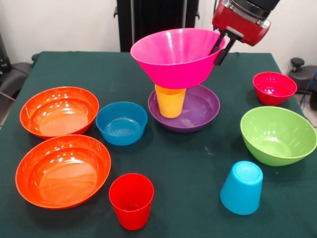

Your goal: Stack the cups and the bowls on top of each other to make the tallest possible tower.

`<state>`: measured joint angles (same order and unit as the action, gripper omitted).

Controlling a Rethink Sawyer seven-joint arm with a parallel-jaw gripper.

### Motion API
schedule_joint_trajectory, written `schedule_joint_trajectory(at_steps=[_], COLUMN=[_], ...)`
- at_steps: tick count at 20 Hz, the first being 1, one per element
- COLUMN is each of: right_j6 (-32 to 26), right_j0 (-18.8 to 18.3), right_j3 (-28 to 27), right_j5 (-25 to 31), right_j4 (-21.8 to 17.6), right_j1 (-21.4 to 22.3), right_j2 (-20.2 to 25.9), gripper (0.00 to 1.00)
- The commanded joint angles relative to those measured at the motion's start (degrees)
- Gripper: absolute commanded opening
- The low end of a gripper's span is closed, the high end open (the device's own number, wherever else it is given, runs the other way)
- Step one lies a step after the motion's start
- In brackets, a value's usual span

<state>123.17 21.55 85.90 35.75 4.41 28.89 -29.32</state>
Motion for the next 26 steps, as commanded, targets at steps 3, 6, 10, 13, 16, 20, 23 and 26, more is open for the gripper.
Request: schedule_joint_trajectory(at_steps=[3, 6, 10, 13, 16, 20, 23, 26], right_j6=[2.22, 2.82, 3.62, 3.63, 3.35, 3.21, 3.17, 3.27], right_j0=[0.08, 0.59, 1.24, 1.46, 1.77, 2.05, 2.13, 2.33], right_j3=[-0.87, -2.33, -3.60, -4.26, -5.00, -5.87, -6.02, -6.10], right_j5=[5.59, 6.87, 7.62, 7.64, 8.38, 8.64, 8.68, 8.69], right_j4=[-3.69, -3.85, -4.18, -4.30, -4.54, -4.78, -4.88, -5.02], right_j1=[-3.11, -4.48, -6.11, -7.06, -7.41, -7.79, -7.84, -7.90], right_j2=[4.44, 3.62, 2.52, 2.07, 1.27, 0.47, 0.24, -0.04], gripper=[0.00, 0.00, 0.00, 0.00, 0.00, 0.00, 0.00, 0.00])
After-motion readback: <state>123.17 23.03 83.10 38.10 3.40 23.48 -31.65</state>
